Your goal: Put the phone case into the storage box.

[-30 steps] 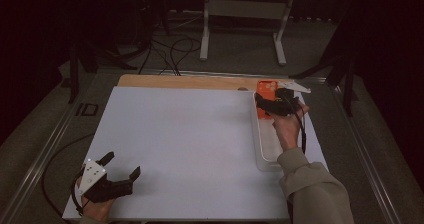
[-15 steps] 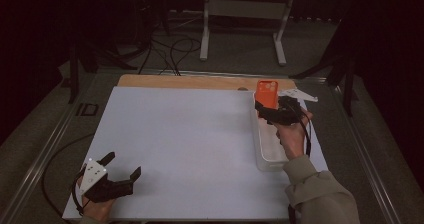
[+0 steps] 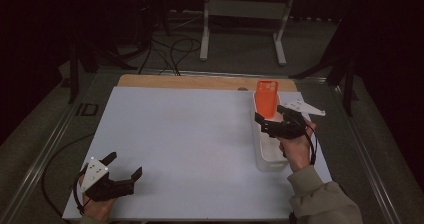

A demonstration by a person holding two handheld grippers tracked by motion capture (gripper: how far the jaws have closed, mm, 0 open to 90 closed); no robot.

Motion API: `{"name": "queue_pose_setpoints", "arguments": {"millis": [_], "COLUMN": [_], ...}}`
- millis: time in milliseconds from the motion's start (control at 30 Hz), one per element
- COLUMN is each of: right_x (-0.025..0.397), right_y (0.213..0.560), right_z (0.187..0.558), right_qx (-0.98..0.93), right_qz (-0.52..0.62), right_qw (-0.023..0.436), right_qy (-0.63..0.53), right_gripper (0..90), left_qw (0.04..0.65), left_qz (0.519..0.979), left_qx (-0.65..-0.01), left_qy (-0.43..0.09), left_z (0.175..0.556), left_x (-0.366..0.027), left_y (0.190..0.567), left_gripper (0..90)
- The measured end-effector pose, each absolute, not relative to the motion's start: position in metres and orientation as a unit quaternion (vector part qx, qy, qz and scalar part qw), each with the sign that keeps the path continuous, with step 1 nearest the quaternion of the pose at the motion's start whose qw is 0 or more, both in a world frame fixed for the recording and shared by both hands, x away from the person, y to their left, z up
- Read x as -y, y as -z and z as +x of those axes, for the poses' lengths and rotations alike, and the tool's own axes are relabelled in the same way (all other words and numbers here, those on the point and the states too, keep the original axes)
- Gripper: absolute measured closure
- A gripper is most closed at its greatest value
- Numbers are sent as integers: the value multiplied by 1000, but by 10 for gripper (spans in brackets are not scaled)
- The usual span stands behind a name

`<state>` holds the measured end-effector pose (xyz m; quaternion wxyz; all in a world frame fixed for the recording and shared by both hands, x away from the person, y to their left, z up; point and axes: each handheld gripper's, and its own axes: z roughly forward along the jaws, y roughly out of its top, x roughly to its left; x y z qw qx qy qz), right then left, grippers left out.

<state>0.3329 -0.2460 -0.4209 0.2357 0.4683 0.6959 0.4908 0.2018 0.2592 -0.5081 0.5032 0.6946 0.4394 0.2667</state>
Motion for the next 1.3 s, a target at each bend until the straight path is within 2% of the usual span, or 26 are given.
{"name": "queue_pose_setpoints", "arguments": {"millis": [300,500,767,1300], "right_x": [250,249,253,261], "right_y": [424,429,440,480], "right_z": [304,283,259,227], "right_qx": [-703,-721,-720,-696], "right_qz": [442,403,386,360], "right_qw": [218,253,273,279], "right_qy": [-513,-503,-509,-555], "right_gripper": [78,78,79,88], "left_qw": [501,500,507,520], "left_qz": [702,706,705,707], "left_qx": [-436,-433,-427,-404], "left_qy": [-258,-255,-251,-257], "left_z": [203,204,204,202], "left_x": [-258,-257,-258,-256], "left_y": [506,504,500,498], "left_gripper": [2,2,2,2]}}
